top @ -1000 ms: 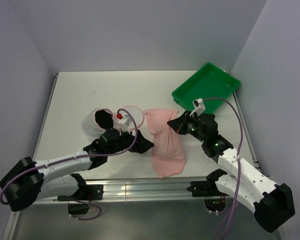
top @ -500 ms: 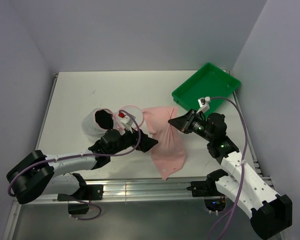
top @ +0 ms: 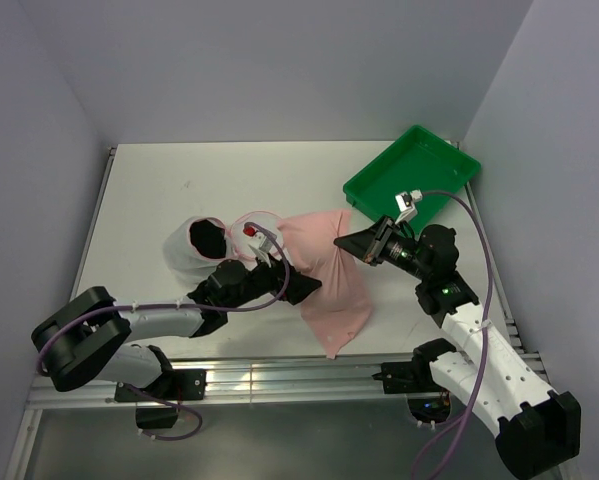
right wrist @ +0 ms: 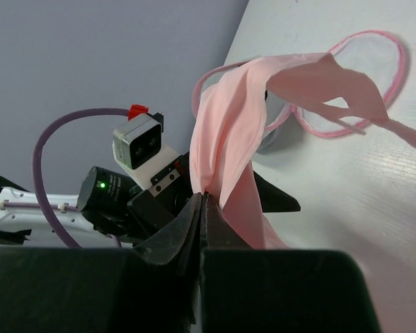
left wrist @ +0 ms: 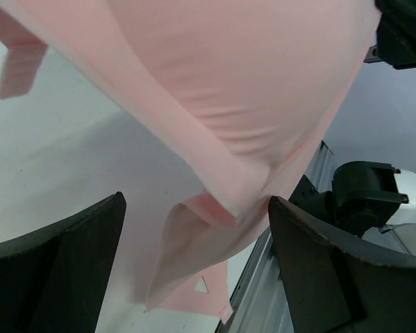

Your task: Place the bra in the laundry bag and zip it closed

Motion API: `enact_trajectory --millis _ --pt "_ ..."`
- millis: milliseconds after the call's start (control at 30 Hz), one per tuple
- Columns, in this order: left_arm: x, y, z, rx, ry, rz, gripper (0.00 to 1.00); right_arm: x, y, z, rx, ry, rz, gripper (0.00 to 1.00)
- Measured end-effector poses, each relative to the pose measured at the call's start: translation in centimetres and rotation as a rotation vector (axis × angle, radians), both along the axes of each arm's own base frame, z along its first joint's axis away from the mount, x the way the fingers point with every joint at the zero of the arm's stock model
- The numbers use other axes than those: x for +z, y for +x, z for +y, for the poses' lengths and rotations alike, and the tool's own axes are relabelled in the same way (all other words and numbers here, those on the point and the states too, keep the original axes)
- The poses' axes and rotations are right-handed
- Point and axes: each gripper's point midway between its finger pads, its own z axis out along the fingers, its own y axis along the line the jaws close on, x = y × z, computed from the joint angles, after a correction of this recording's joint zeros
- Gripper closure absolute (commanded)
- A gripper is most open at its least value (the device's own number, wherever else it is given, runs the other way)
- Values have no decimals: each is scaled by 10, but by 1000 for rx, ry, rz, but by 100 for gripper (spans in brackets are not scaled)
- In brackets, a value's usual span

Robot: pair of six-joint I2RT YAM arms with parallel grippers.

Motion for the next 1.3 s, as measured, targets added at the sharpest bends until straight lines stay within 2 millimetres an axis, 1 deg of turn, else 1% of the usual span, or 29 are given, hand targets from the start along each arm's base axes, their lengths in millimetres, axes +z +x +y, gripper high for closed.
enact_trajectory --millis 67,133,167,200,300,333,367,400,467,500,533,667,800,867,900,933,967,1000,1033,1133,1200,1300 --pt "4 -1 -2 -5 -13 -9 13 1 -1 1 6 5 0 100" --pt "8 -4 -3 -12 -24 -16 21 1 -2 1 13 8 3 100" --pt "11 -5 -4 -16 -32 -22 25 1 -2 1 14 9 4 100" --pt "13 -6 -5 -21 -38 -26 33 0 -2 1 15 10 6 100" --pt "16 -10 -8 -38 -52 -31 46 0 -1 1 14 10 5 100" --pt "18 -12 -9 -44 -58 -36 57 0 -1 0 14 10 5 100" --pt "20 -13 -9 -49 -66 -37 64 0 -1 0 12 10 6 100" --pt "22 -14 -10 -52 -70 -40 76 0 0 -1 8 10 7 100" --pt "24 -16 -11 -58 -78 -44 85 -1 3 -4 -3 9 10 100" --pt "26 -17 -11 -61 -81 -47 95 -2 5 -6 -11 9 12 100" --pt "28 -18 -11 -64 -86 -51 99 -2 6 -7 -18 8 14 100" --pt "44 -23 -9 -70 -115 -76 100 -7 12 -14 -56 -8 18 100" --pt "58 -29 -6 -80 -135 -92 100 -23 20 -26 -130 -83 32 100" --pt "63 -33 -5 -89 -135 -95 100 -31 22 -33 -167 -141 47 86" --pt "67 -35 -5 -94 -137 -97 100 -33 23 -38 -184 -175 45 77" --pt "72 -37 -5 -101 -141 -101 100 -33 24 -40 -193 -202 40 58" --pt "78 -39 -5 -112 -143 -104 100 -30 25 -44 -206 -237 27 49" --pt "83 -42 -5 -121 -144 -108 100 -25 27 -47 -214 -265 -2 32" --pt "90 -45 -5 -132 -146 -114 100 -18 28 -49 -217 -283 -31 24" --pt "114 -51 -4 -156 -153 -136 100 11 23 -50 -201 -310 -171 6" --pt "131 -54 -2 -165 -159 -152 100 30 13 -45 -155 -297 -270 1" --pt "151 -58 2 -175 -158 -176 100 58 -7 -26 -17 -240 -426 0"
